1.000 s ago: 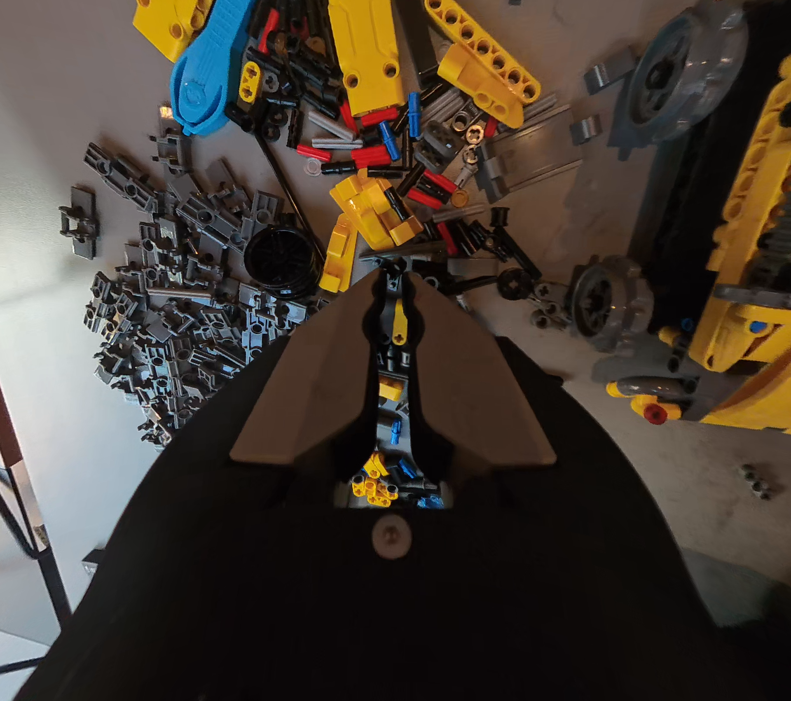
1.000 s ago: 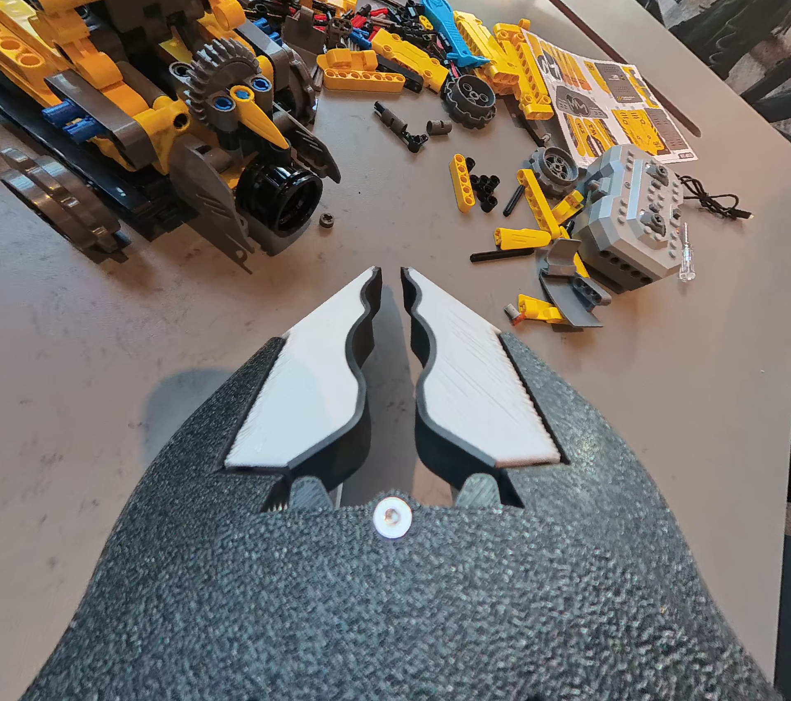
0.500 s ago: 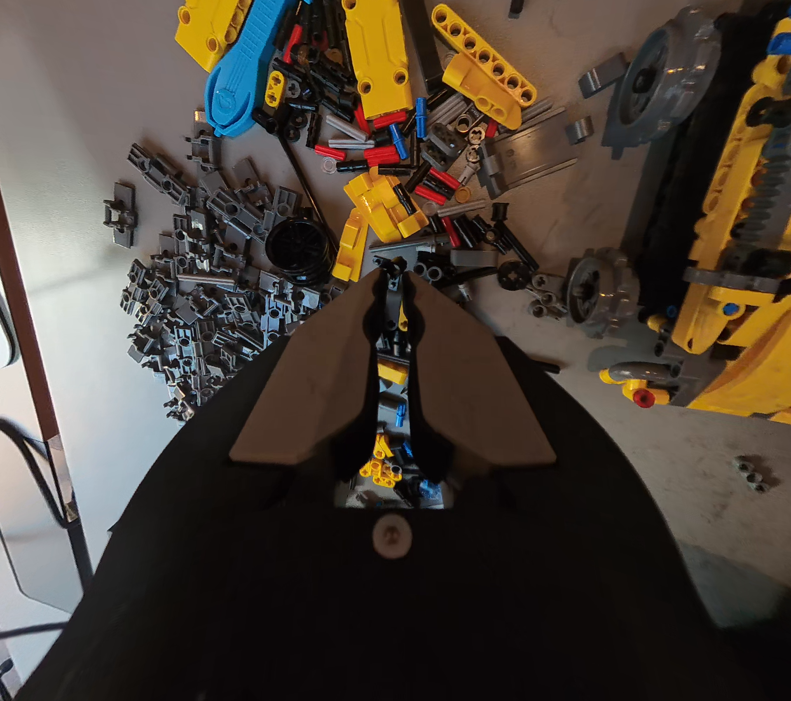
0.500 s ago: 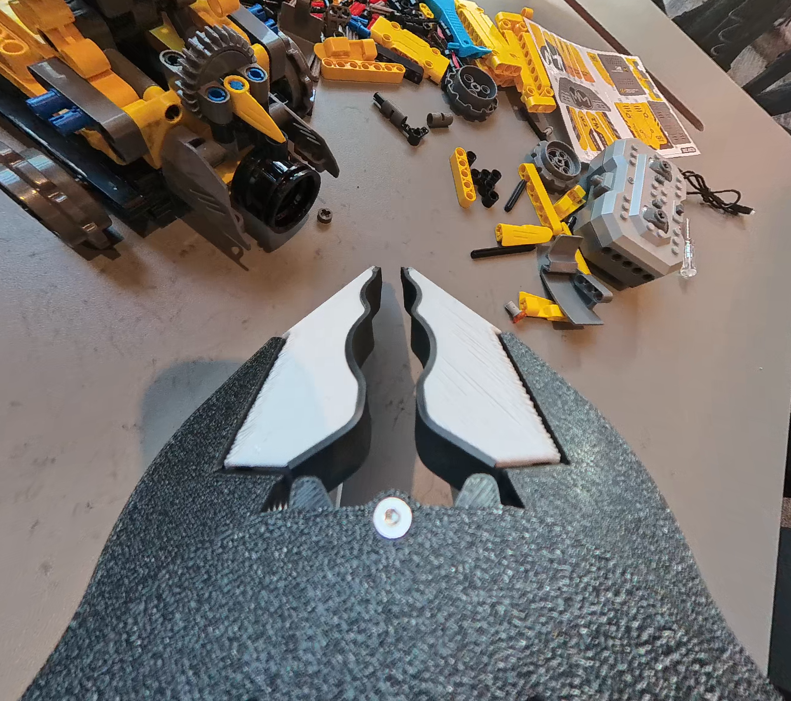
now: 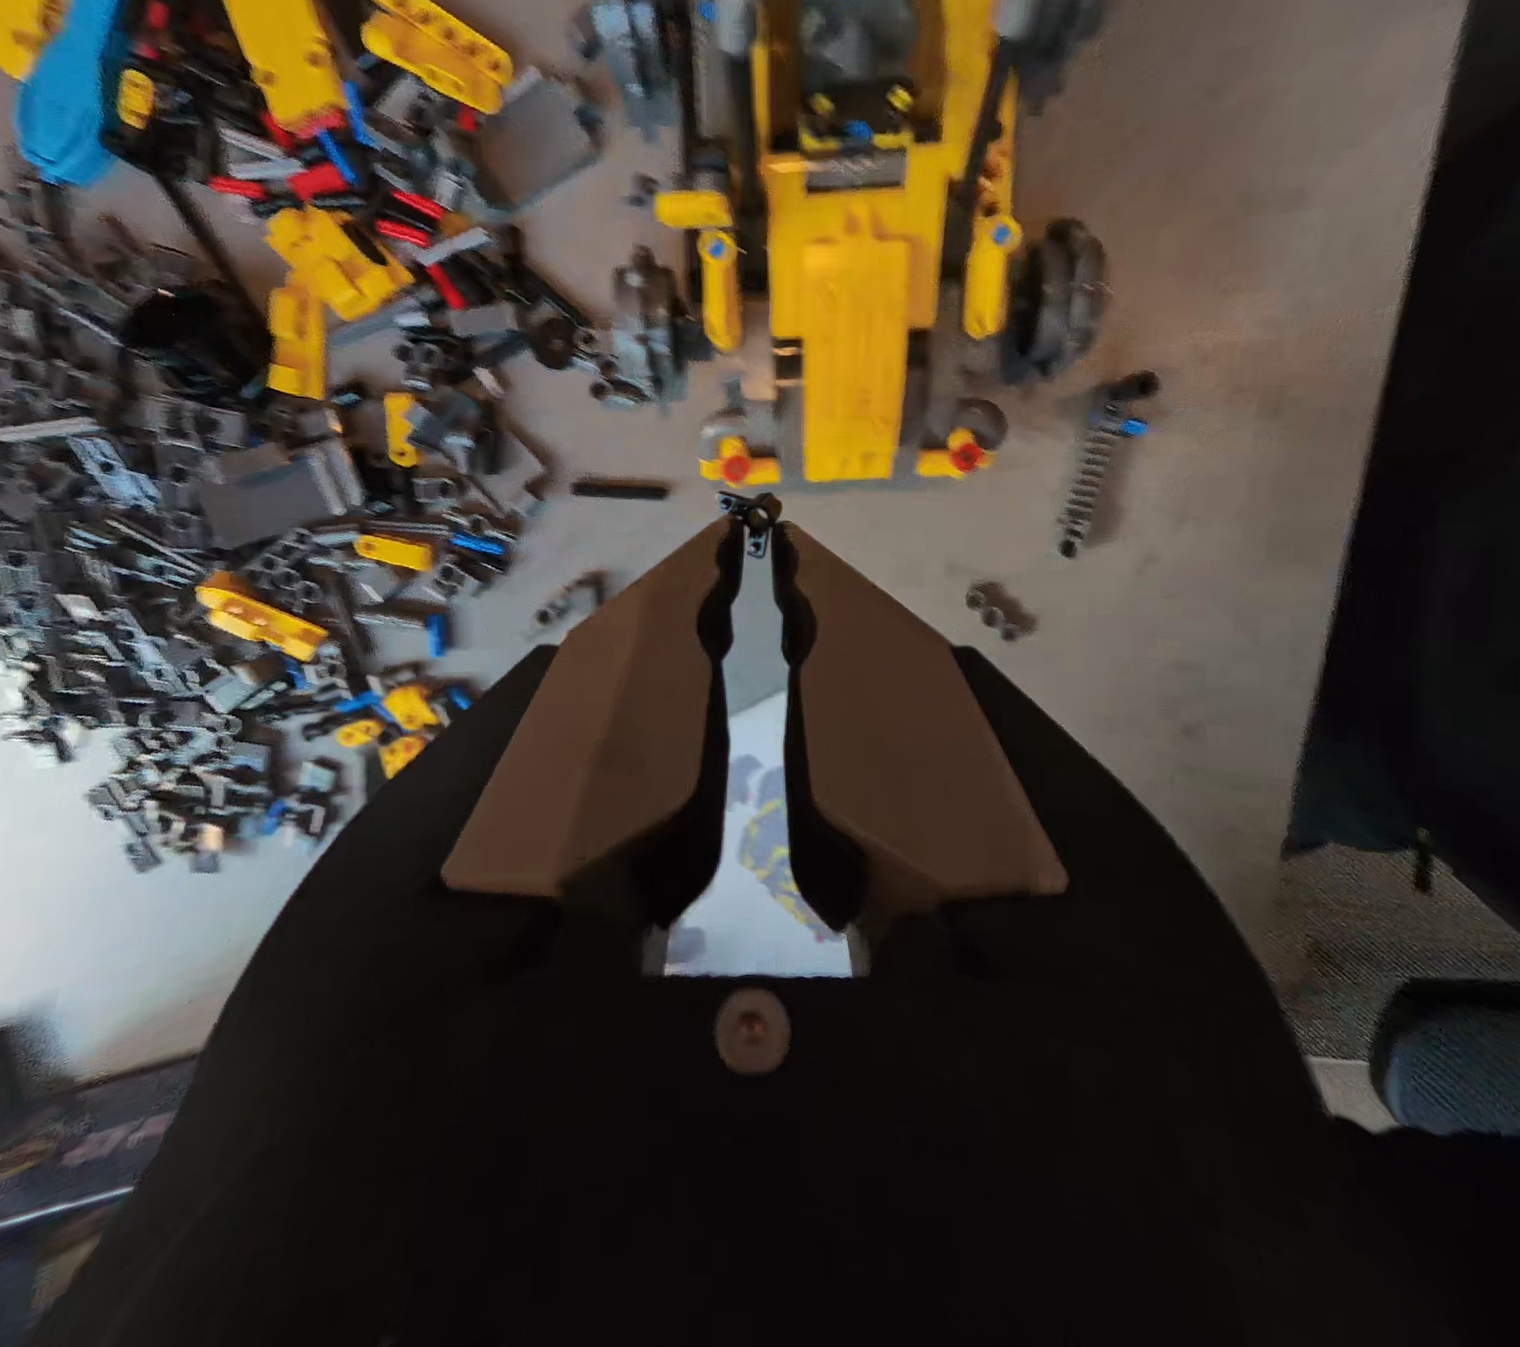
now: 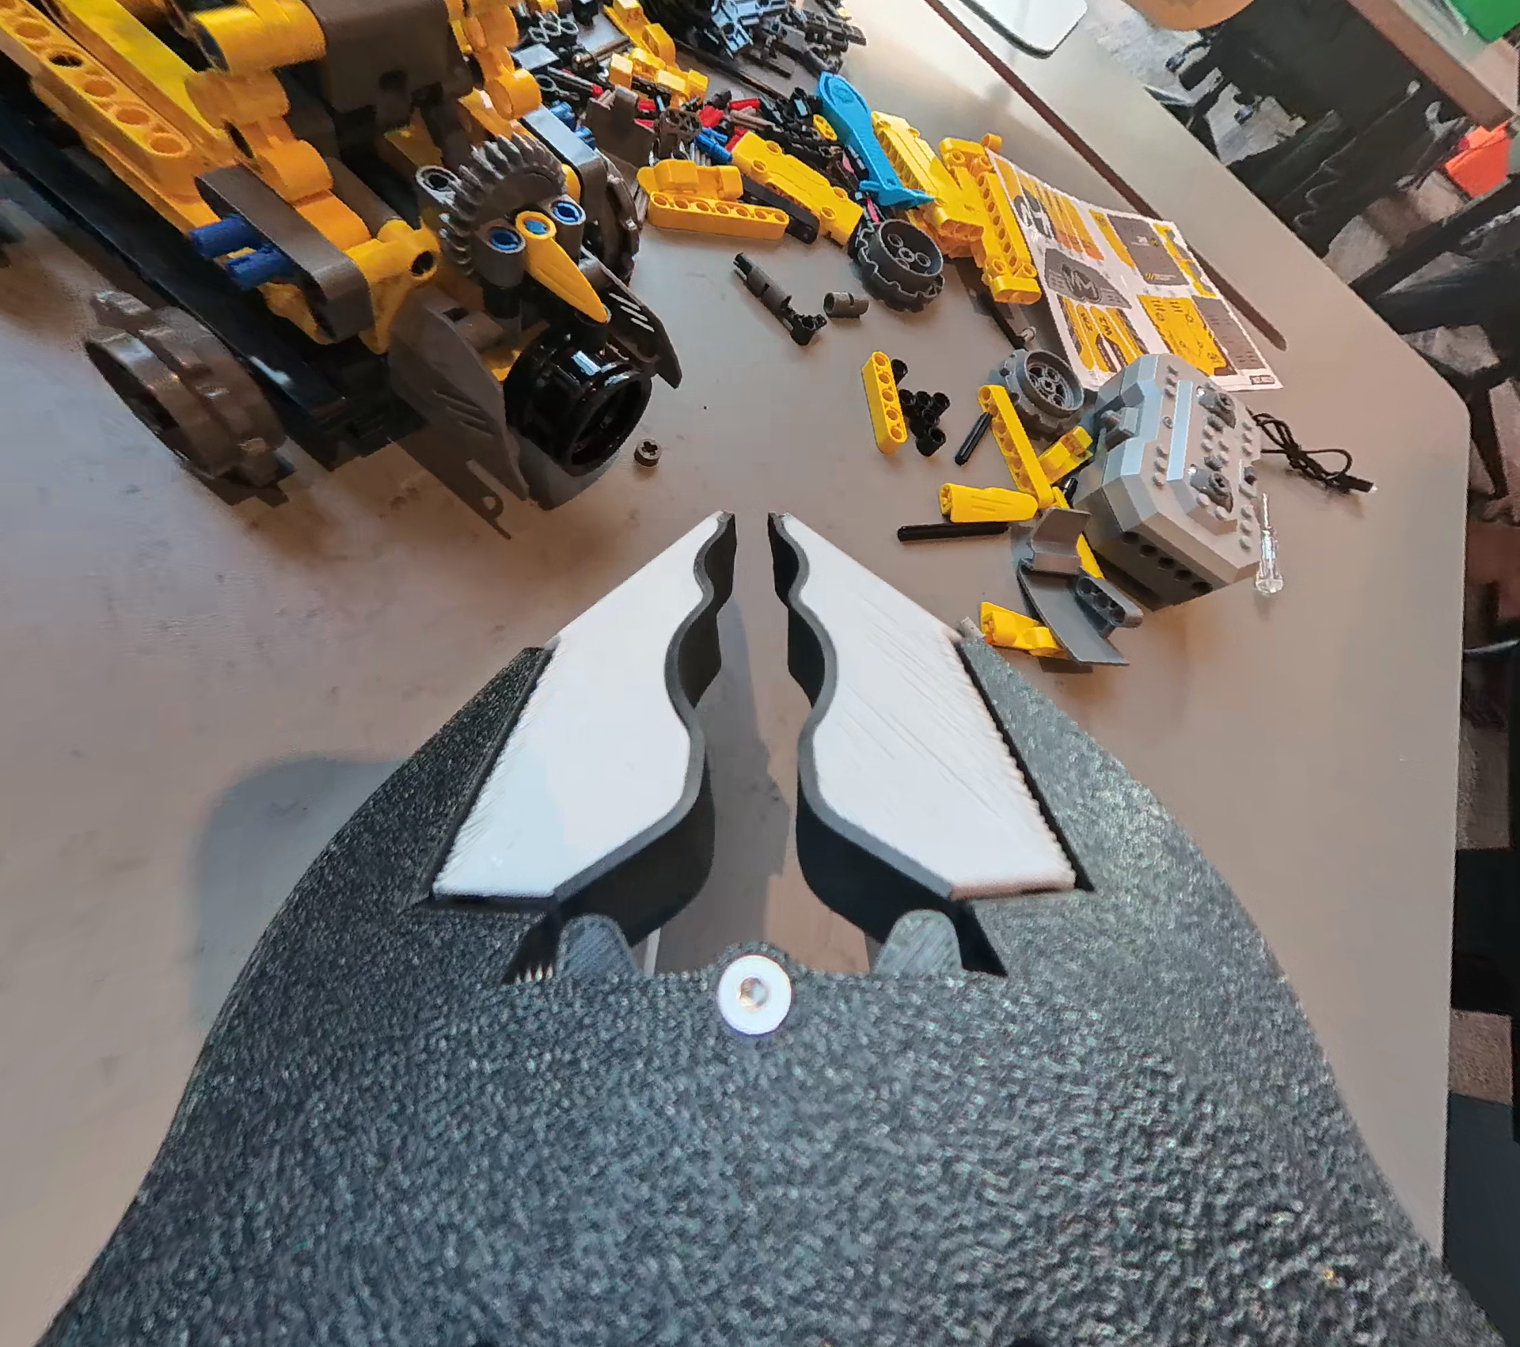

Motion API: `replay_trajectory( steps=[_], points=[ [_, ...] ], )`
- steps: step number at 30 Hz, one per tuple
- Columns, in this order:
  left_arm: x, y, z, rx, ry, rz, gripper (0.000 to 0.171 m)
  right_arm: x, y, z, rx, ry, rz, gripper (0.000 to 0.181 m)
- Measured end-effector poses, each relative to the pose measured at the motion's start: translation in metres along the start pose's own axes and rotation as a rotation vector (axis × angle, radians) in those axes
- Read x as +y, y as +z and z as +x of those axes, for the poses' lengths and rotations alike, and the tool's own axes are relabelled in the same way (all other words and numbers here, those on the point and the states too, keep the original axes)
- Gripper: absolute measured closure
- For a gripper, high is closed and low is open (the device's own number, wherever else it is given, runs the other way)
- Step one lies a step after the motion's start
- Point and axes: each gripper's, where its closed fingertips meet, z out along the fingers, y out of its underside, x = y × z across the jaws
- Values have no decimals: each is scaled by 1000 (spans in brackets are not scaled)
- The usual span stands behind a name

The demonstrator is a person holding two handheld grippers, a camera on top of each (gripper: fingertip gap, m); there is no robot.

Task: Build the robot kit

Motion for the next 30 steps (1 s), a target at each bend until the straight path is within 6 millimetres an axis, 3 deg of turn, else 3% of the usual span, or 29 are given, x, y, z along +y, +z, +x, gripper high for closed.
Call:
replay_trajectory(
  steps=[5, 10, 17, 21, 25, 27, 30],
  points=[
    [29, 12, 61, 101, -1, -8, 167, -6, -4, -1, 3, -10, 42, 173],
    [36, 25, 80, 117, -40, -2, 167, -10, -7, -1, 8, -10, 68, 174],
    [39, 30, 83, 82, -58, 3, 161, -10, -8, 0, 14, -11, 74, 174],
    [33, 12, 83, 41, -77, 81, 154, -10, -8, 0, 14, -7, 72, 174],
    [39, -18, 68, -134, -237, 216, 153, -10, -8, 0, 15, -2, 74, 174],
    [54, -39, 58, -245, -383, 318, 152, -10, -8, 1, 15, 2, 73, 174],
    [97, -69, 55, -406, -599, 457, 155, -9, -7, 1, 10, 11, 66, 174]
  ],
)
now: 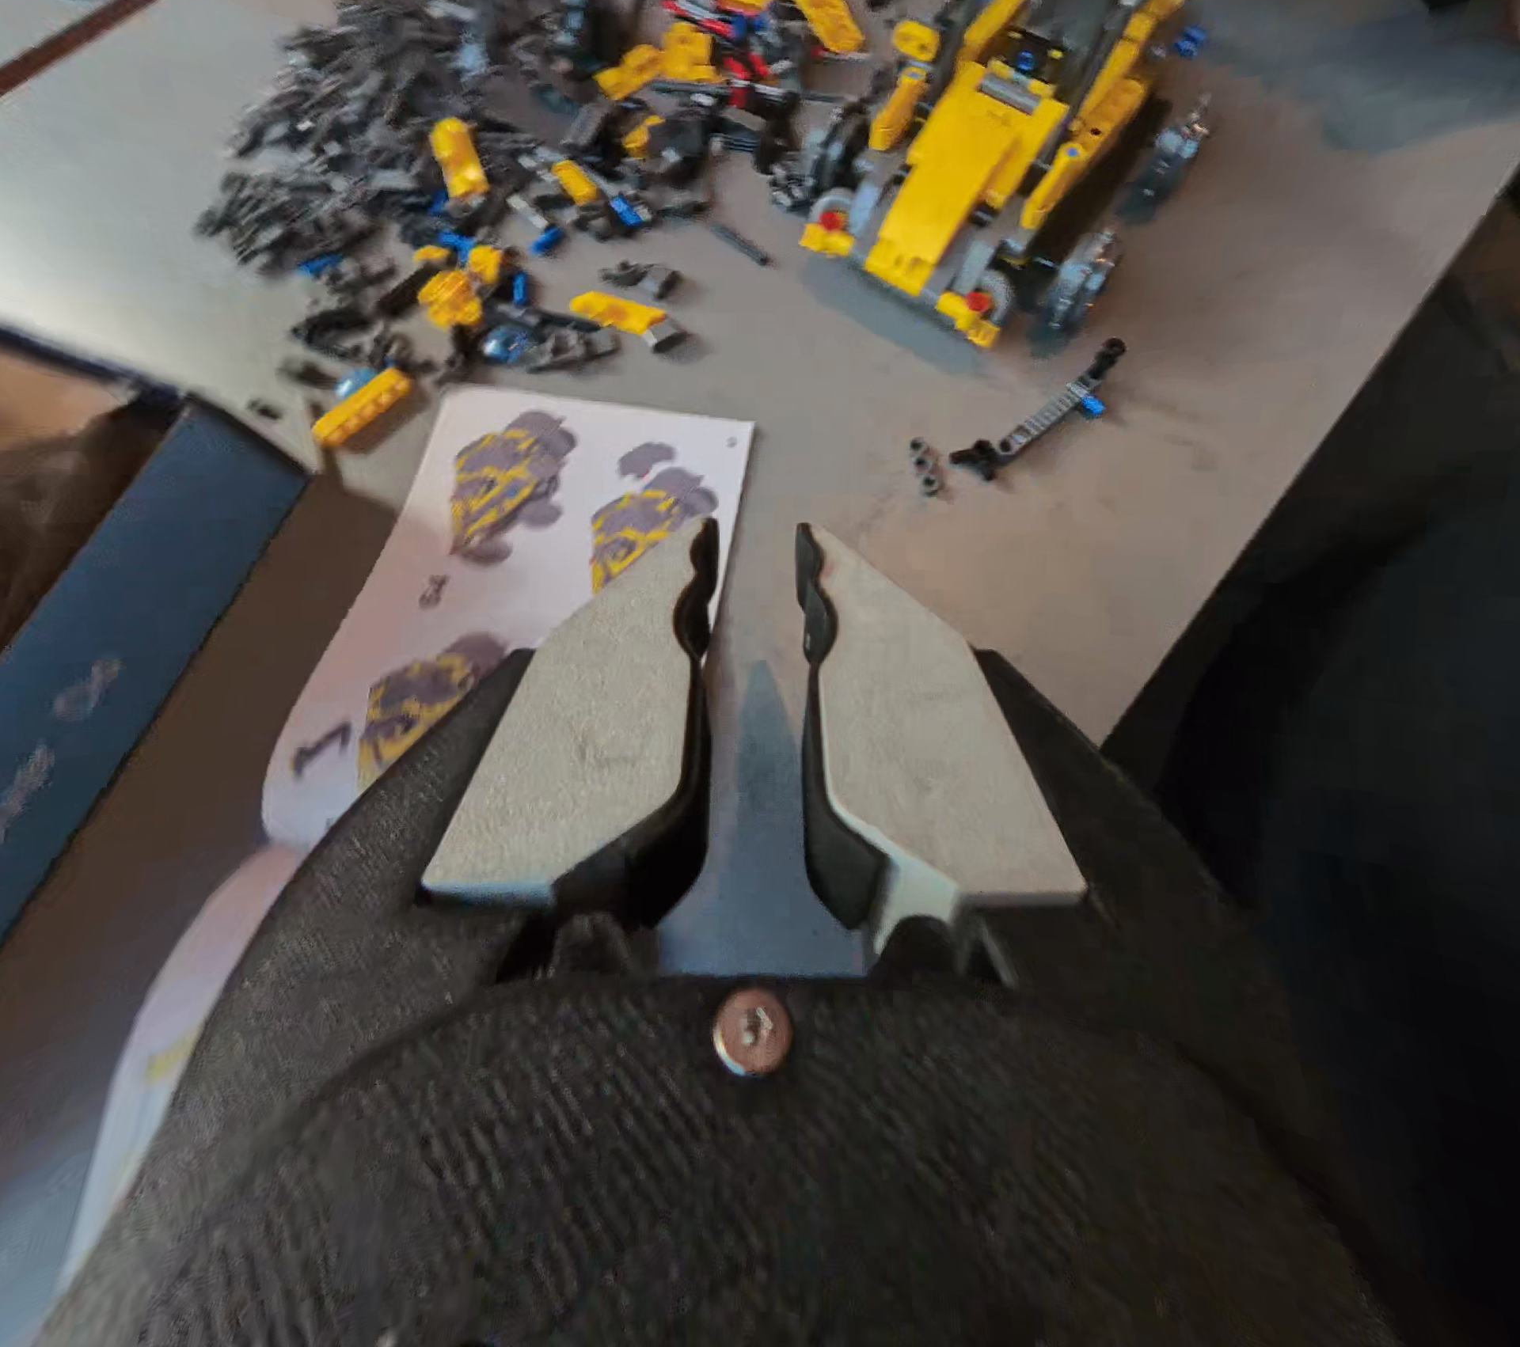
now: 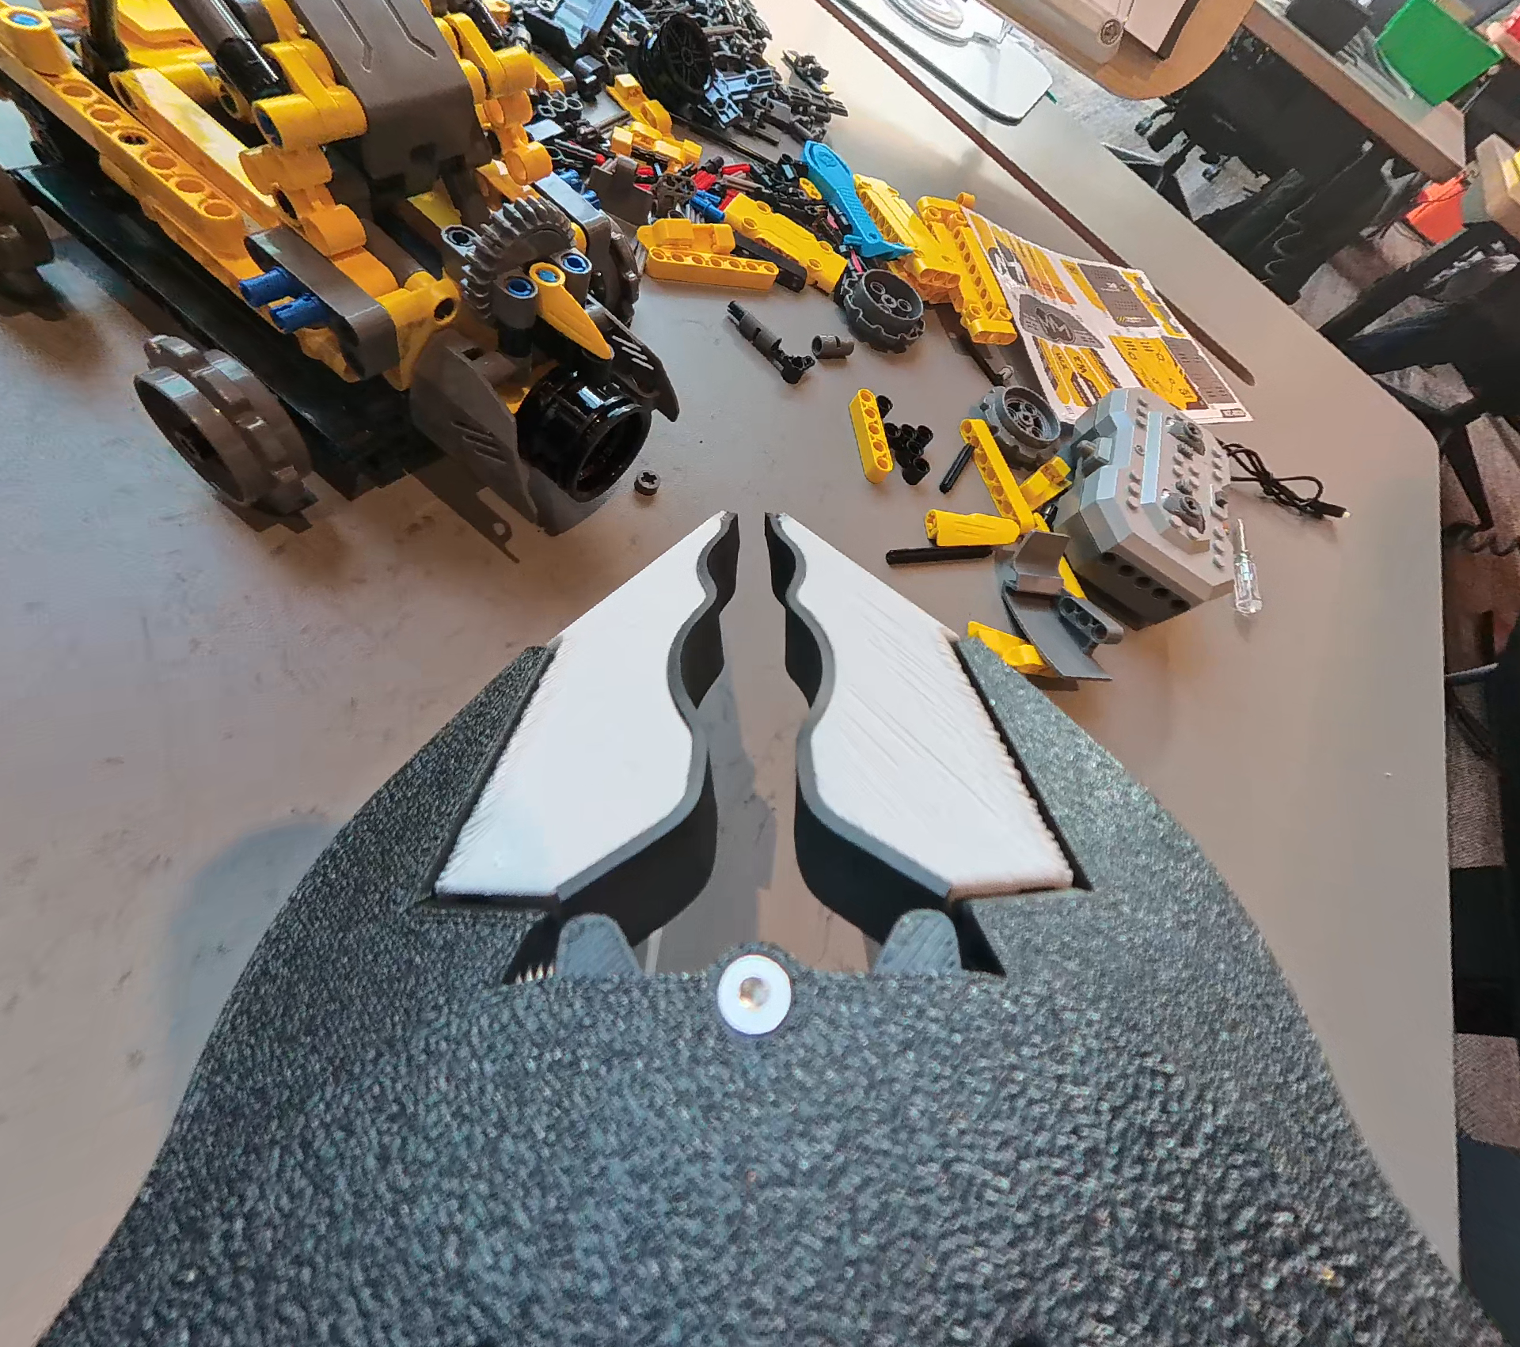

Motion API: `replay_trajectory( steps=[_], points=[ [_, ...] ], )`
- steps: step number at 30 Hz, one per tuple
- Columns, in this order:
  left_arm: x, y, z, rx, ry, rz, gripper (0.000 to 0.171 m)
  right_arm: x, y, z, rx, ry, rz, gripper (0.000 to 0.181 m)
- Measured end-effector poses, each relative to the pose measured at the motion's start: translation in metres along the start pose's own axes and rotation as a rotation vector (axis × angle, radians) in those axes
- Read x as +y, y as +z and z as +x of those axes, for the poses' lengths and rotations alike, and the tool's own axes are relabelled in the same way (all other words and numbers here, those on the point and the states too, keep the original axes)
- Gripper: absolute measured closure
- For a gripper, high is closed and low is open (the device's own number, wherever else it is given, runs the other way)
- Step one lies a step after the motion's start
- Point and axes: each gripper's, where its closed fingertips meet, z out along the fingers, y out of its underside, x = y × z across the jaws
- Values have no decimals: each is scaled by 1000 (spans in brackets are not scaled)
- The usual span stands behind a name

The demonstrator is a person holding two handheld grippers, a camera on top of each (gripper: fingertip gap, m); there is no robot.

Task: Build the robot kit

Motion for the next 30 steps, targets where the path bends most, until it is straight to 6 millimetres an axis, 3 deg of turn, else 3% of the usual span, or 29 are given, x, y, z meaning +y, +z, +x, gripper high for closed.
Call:
replay_trajectory(
  steps=[2, 4, 8, 12, 16, 30],
  points=[
    [23, -18, -10, -61, -131, 36, 162, 1, 1, 0, -5, 9, -5, 174],
    [35, -22, 4, -51, -215, 86, 154, 1, 2, 1, -8, 18, -7, 173],
    [26, -1, 55, 6, -203, 184, 151, 1, 3, 5, 7, 40, -8, 172],
    [26, 14, 77, -24, -63, 176, 149, 1, 3, 9, 34, 53, -9, 167],
    [30, 25, 103, 70, -15, 191, 151, 2, 4, 11, 54, 49, -18, 166],
    [50, 41, 99, 68, 57, 125, 150, 5, 7, 7, 42, 24, -44, 158]
  ],
)
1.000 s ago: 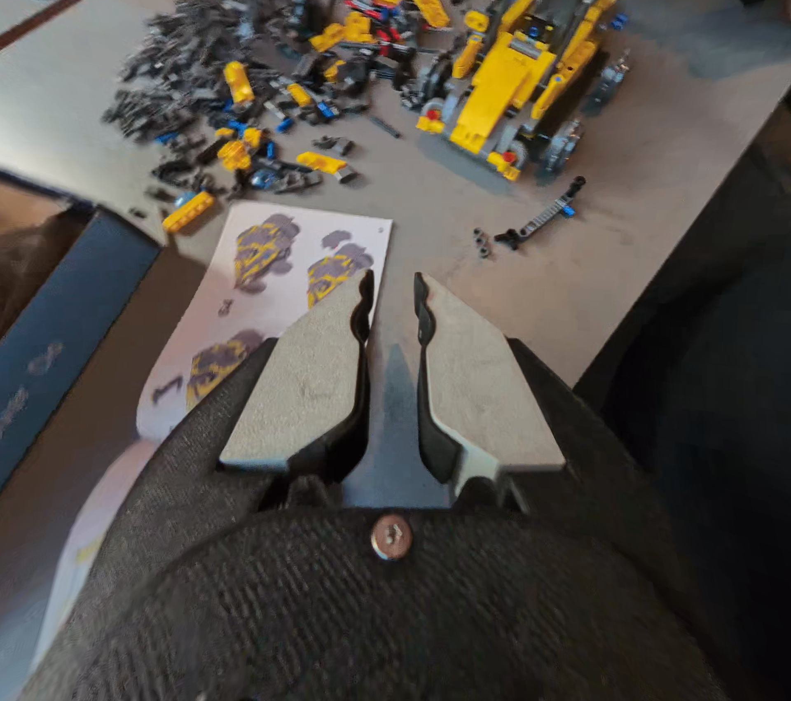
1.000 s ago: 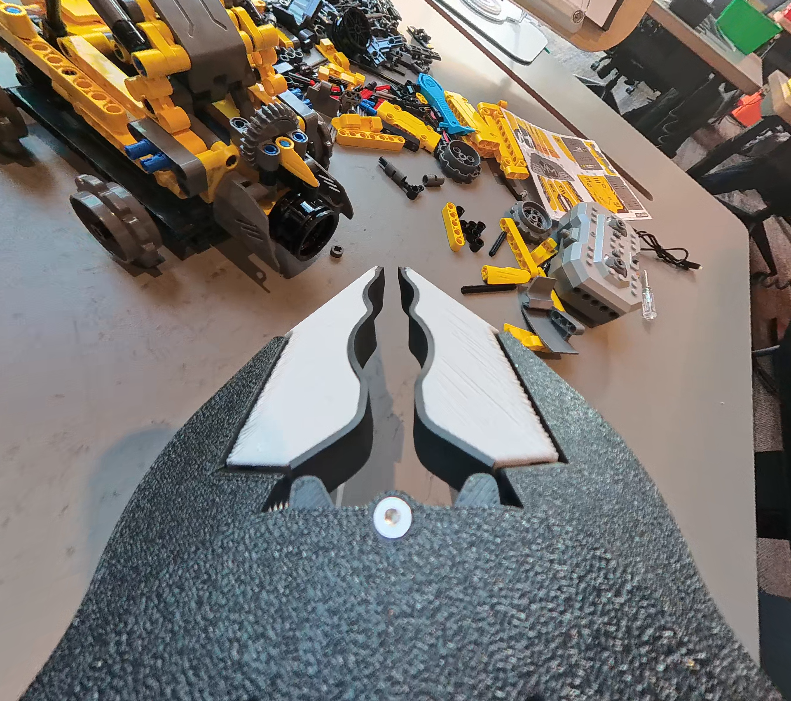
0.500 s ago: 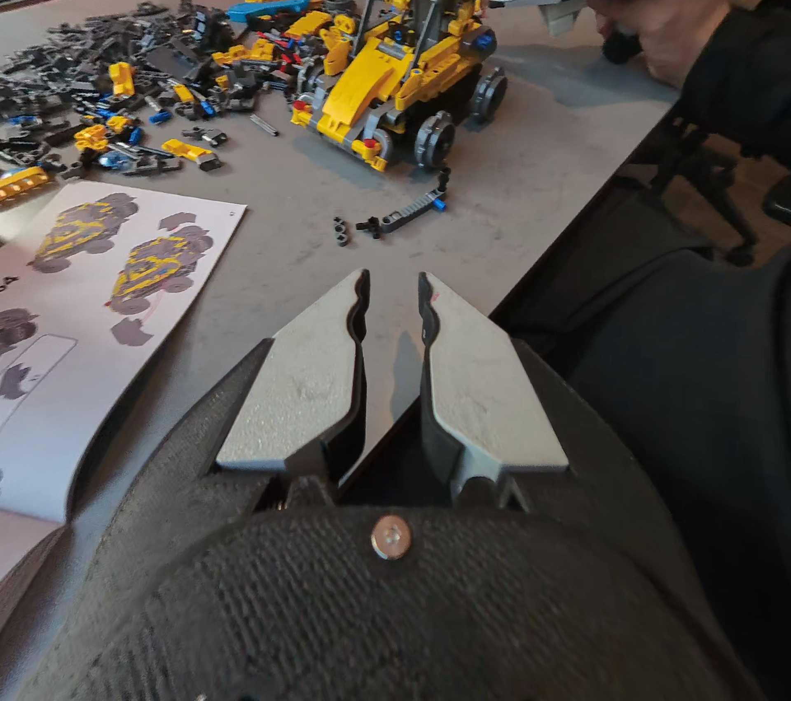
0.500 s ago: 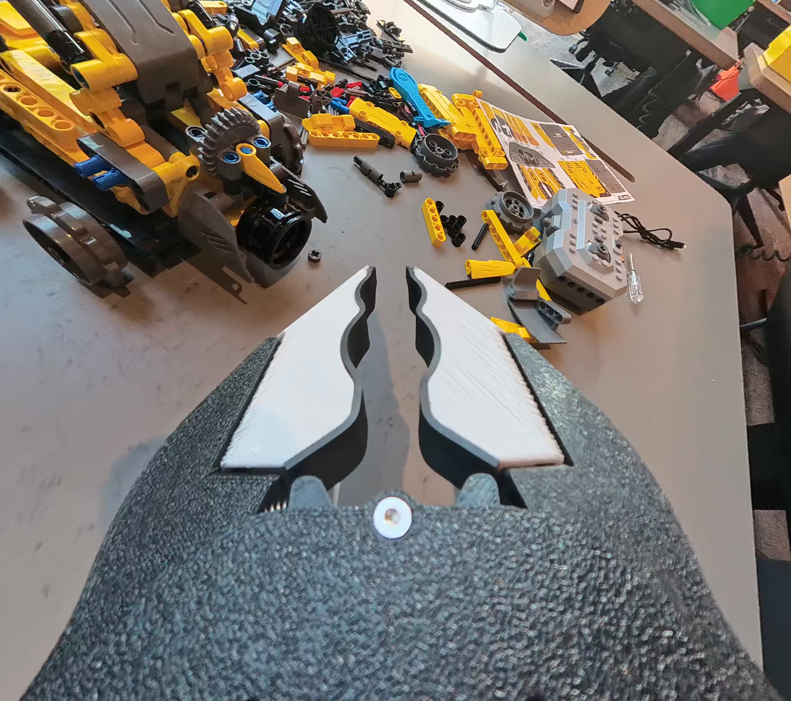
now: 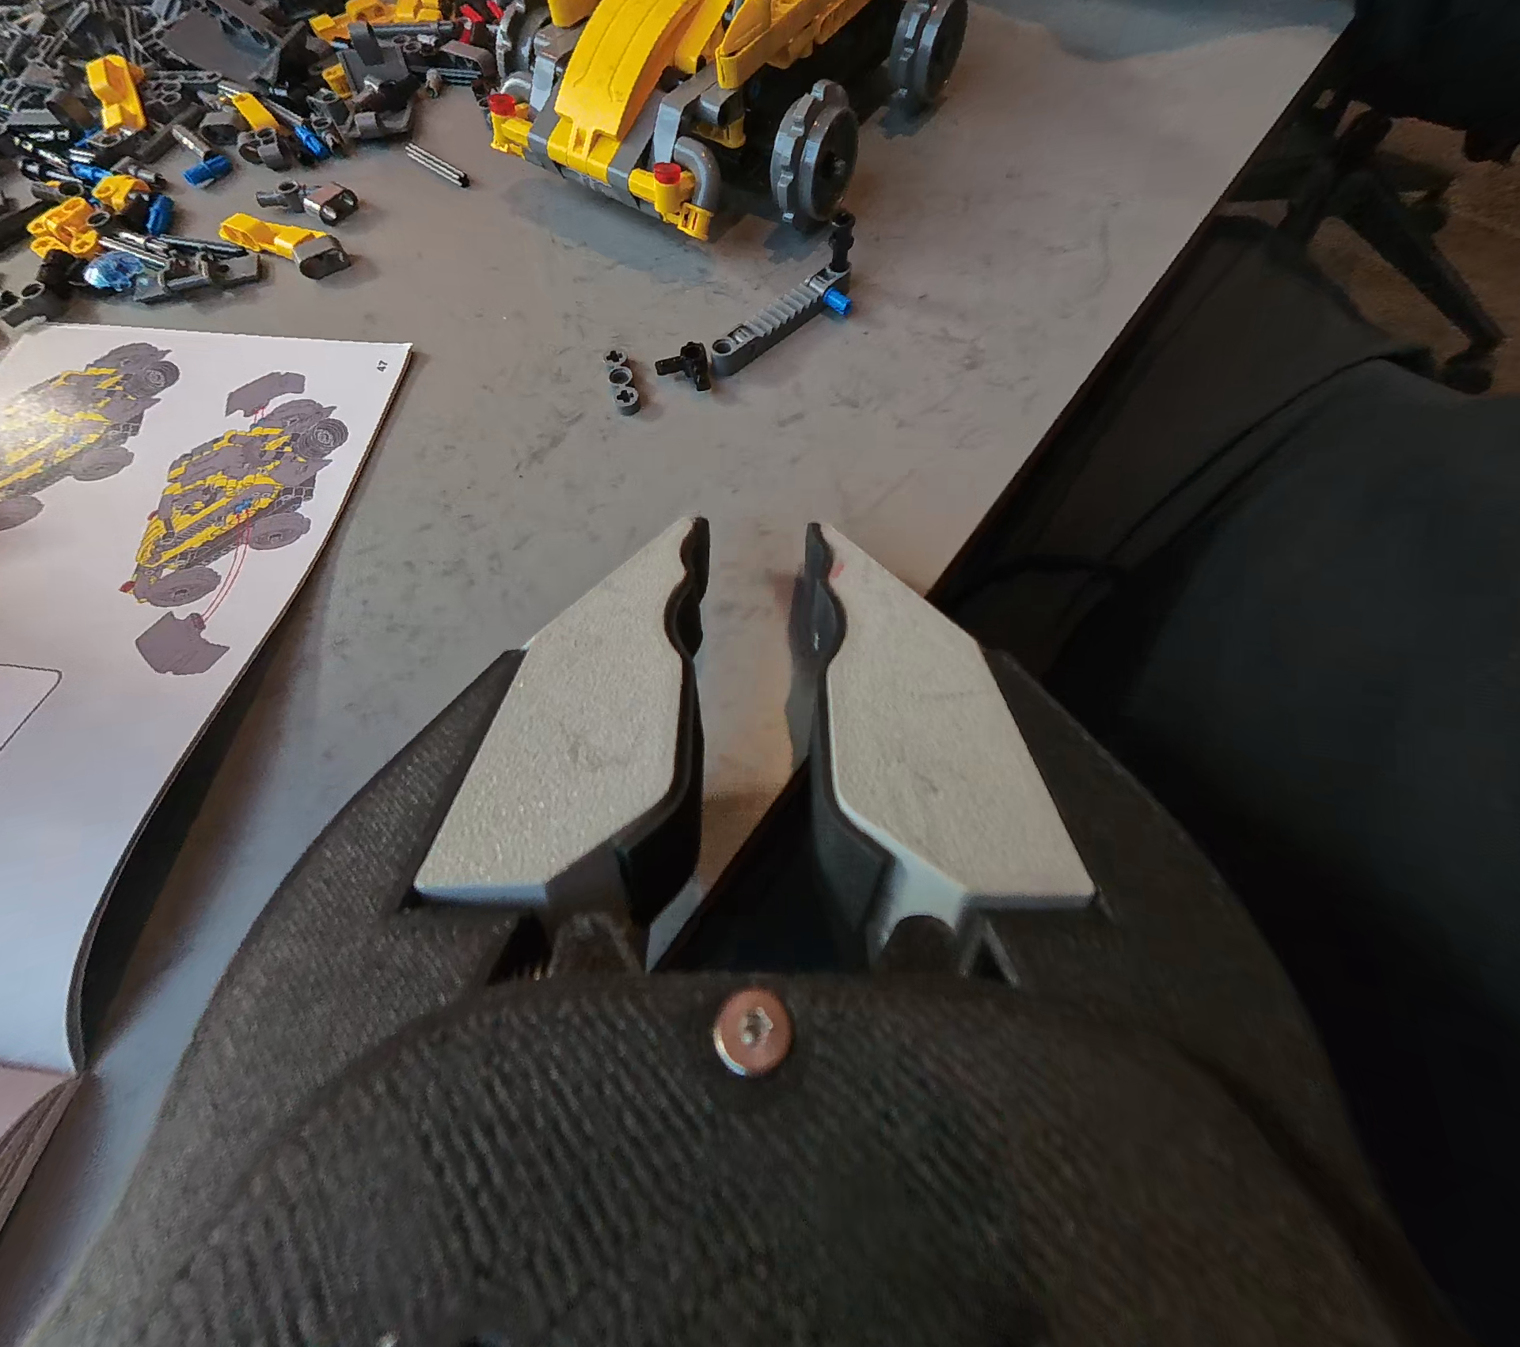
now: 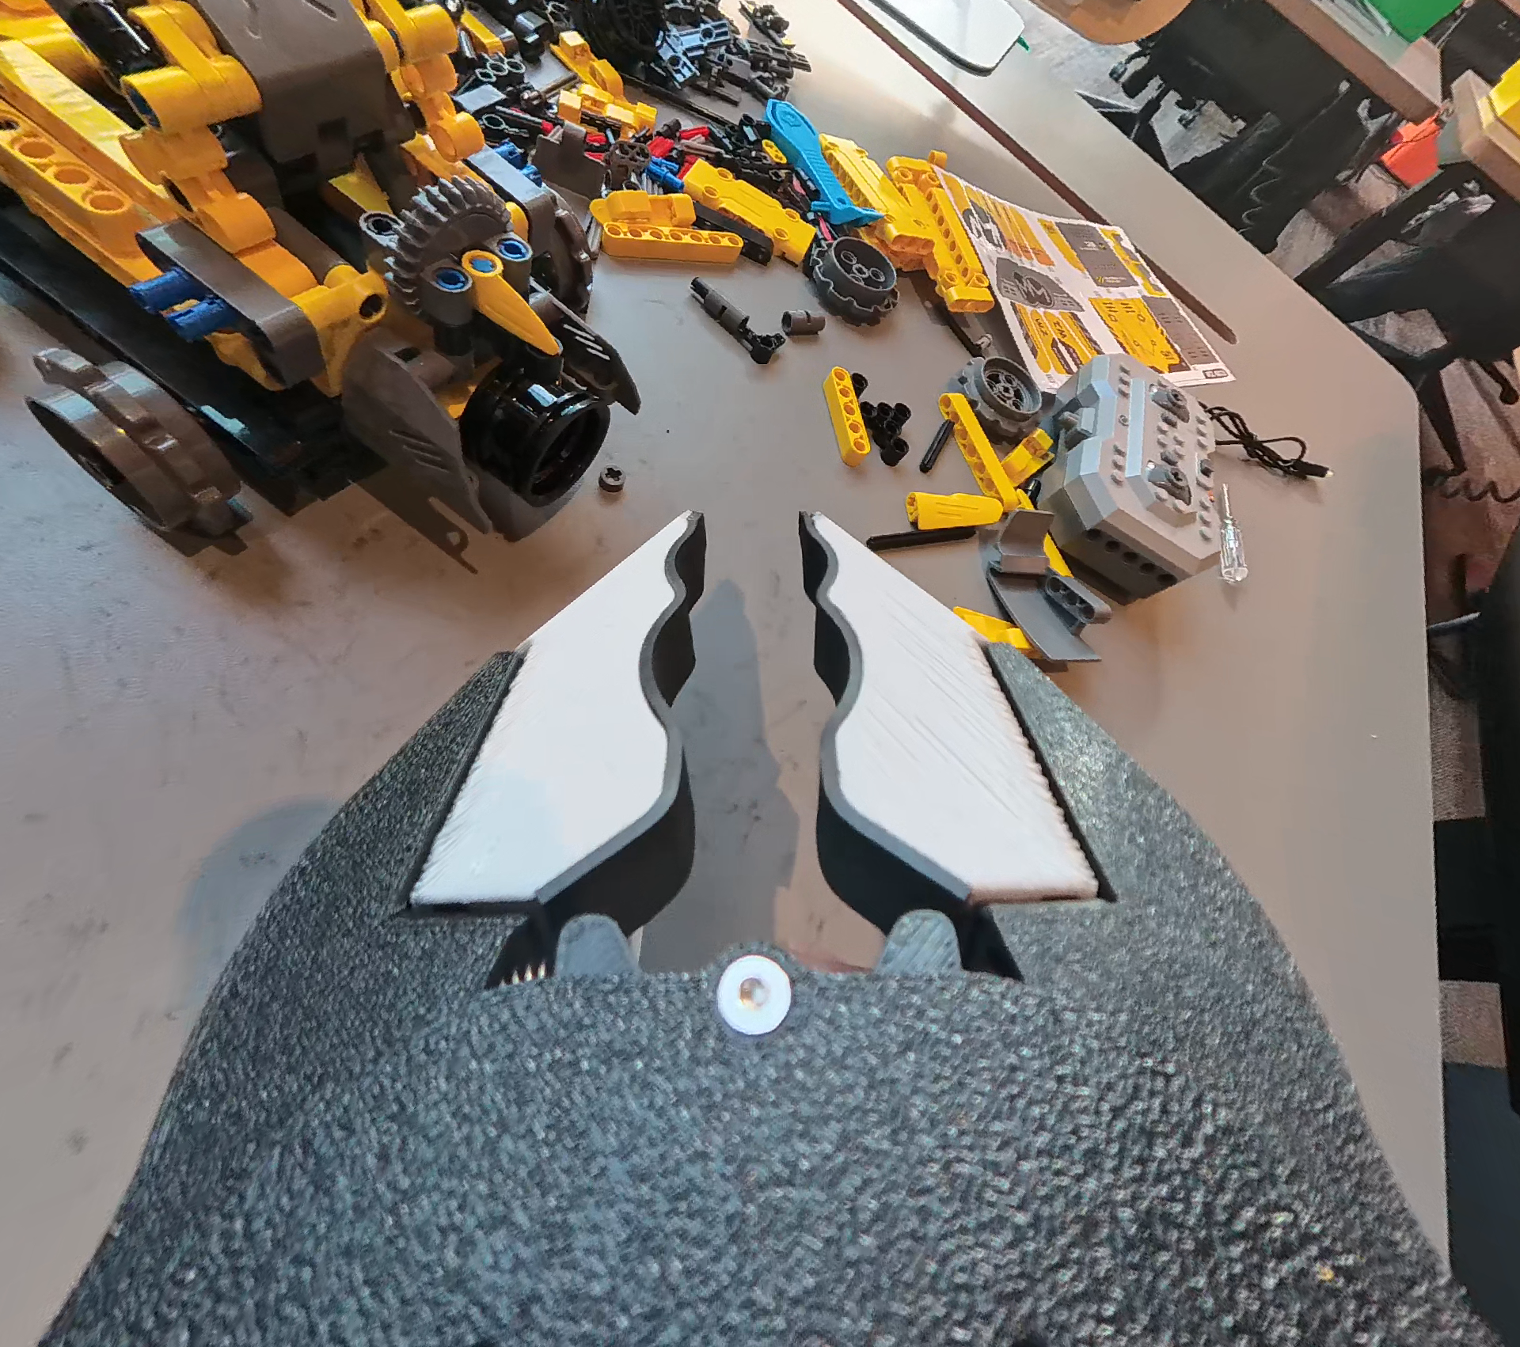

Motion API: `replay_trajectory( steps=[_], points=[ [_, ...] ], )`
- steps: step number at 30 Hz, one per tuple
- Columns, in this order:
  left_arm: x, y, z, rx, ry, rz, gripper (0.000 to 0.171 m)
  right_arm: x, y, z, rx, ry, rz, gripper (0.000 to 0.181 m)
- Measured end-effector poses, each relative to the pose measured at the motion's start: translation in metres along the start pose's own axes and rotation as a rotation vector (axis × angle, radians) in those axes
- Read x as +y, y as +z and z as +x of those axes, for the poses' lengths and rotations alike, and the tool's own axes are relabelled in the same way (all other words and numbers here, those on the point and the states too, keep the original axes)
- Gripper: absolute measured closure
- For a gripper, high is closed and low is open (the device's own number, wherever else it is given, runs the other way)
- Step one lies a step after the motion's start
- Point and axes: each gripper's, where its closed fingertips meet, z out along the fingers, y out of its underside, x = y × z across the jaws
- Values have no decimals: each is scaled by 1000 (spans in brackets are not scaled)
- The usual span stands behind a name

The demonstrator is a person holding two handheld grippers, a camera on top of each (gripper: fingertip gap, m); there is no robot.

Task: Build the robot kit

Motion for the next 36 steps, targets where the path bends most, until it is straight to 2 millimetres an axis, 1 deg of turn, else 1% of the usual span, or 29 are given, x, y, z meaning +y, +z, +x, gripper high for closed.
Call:
replay_trajectory(
  steps=[3, 10, 14, 18, 23, 28, 31, 36],
  points=[
    [1, 2, -8, -55, 32, -27, 152, -1, -1, -1, 1, -6, 11, 157],
    [-1, 4, -7, -47, 3, -27, 152, -1, 0, -4, -18, -22, 6, 157],
    [-9, 8, -17, -116, -33, -12, 152, -2, -1, -7, -11, -55, 11, 158],
    [-9, 15, -10, -108, -15, -21, 153, -4, -3, -10, -35, -49, 35, 158],
    [-9, 16, -4, -60, -23, 10, 149, -12, -9, -16, -78, -39, 91, 157],
    [-11, 14, -4, -40, -3, 37, 148, -10, -6, -16, -74, -43, 69, 156],
    [-12, 14, -3, -33, 14, 56, 144, -9, -5, -15, -73, -36, 62, 156],
    [-12, 14, -2, -26, 15, 63, 145, -8, -4, -15, -73, -32, 56, 155]
  ],
)
